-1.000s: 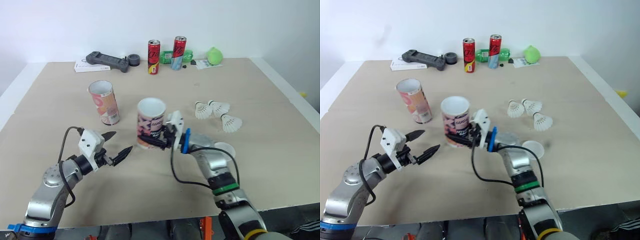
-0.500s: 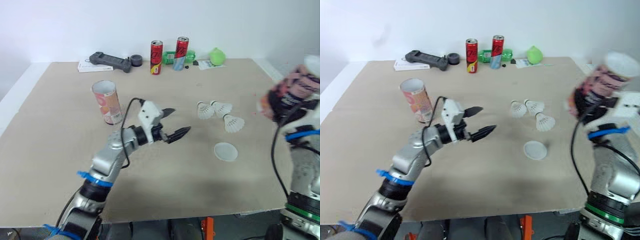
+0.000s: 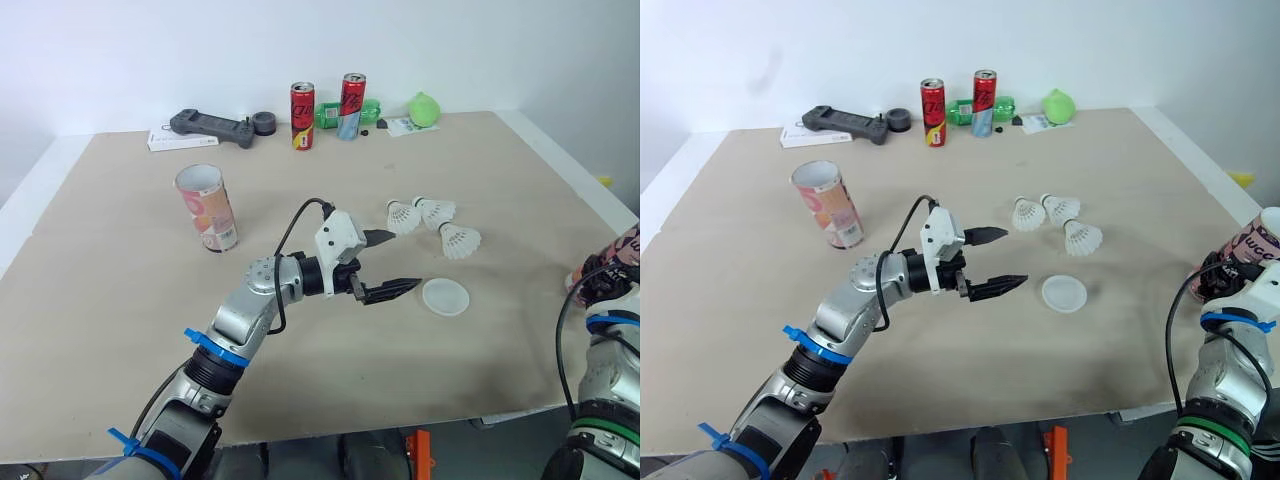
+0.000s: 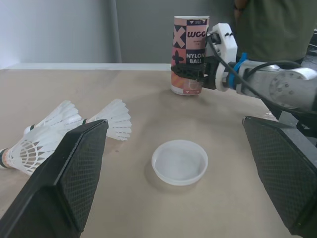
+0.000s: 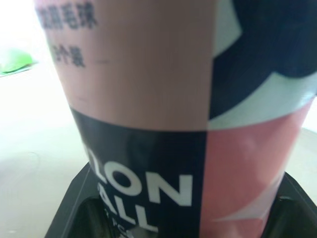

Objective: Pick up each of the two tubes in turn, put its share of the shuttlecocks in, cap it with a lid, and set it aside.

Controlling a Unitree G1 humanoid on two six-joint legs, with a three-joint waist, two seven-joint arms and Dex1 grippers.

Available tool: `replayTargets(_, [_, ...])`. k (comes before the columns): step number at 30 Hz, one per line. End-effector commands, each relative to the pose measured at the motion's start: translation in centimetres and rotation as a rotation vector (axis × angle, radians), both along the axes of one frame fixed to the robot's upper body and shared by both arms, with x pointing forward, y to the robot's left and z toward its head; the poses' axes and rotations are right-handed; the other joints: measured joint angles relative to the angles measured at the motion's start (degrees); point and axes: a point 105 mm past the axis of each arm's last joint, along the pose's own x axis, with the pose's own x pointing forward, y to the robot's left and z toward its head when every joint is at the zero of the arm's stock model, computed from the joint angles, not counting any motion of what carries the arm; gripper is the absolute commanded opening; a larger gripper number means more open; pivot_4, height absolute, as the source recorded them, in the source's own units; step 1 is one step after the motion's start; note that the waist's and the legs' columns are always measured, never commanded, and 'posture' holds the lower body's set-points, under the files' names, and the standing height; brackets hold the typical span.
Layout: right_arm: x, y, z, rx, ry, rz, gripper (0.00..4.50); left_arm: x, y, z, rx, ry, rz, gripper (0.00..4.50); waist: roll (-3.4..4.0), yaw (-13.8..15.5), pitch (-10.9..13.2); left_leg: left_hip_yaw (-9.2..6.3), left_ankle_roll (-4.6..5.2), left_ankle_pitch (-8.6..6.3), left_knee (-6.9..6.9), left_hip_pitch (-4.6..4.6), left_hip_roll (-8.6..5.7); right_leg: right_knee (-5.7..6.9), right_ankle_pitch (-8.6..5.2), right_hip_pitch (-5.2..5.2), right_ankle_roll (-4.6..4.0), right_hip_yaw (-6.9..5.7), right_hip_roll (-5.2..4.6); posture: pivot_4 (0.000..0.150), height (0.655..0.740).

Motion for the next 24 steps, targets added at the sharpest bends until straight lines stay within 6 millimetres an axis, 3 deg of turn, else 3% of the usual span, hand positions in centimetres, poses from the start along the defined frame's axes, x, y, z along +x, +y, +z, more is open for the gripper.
replayTargets(1, [0.2,-0.5,1.3,-0.05,-0.04,-0.016,2.7,-0.4,0.0,1.2,-0.022,-0.058,-0.007,4.5,0.0,0.0,0.0,-0.01,0.0,0.0,0.01,0.0,-0.01,-0.05,-0.01,0.04,0.0,0.01,0.0,0.15,0.74])
replayTargets(6, [0.6,-0.1,0.5,-0.04,-0.027,-0.003,2.7,-0.5,0.2,1.1,-0.021,-0.059,0.006,4.5,-0.01,0.0,0.0,-0.04,0.0,0.01,0.01,-0.01,-0.01,-0.19,0.06,0.15,0.1,0.03,0.01,0.15,0.74])
replayTargets(7, [0.6,0.0,0.5,-0.045,-0.025,-0.002,3.45,-0.5,0.2,1.1,-0.023,-0.058,0.01,4.5,0.0,0.0,0.0,-0.04,0.0,0.0,0.01,-0.01,-0.01,-0.21,0.06,0.16,0.1,0.03,0.02,0.15,0.74])
replayTargets(9, [0.7,0.2,0.6,-0.055,-0.025,0.004,4.25,-0.6,0.3,1.0,-0.026,-0.054,0.022,4.5,-0.01,0.0,0.0,-0.05,0.0,0.0,0.01,-0.01,-0.01,-0.21,0.06,0.16,0.11,0.03,0.02,0.15,0.74])
replayTargets(10, [0.7,0.3,0.6,-0.059,-0.027,0.007,4.43,-0.6,0.3,1.0,-0.027,-0.053,0.024,4.5,0.0,0.0,0.0,-0.05,0.0,0.0,0.01,-0.01,-0.01,-0.21,0.06,0.16,0.11,0.03,0.02,0.15,0.74])
replayTargets(24, [-1.4,2.1,1.4,-0.088,-0.051,0.034,4.43,-0.2,0.8,0.5,-0.027,-0.038,0.054,4.5,0.02,0.1,0.0,-0.08,0.0,0.0,0.0,-0.05,-0.03,-0.21,0.05,0.16,0.11,0.04,0.02,0.15,0.74])
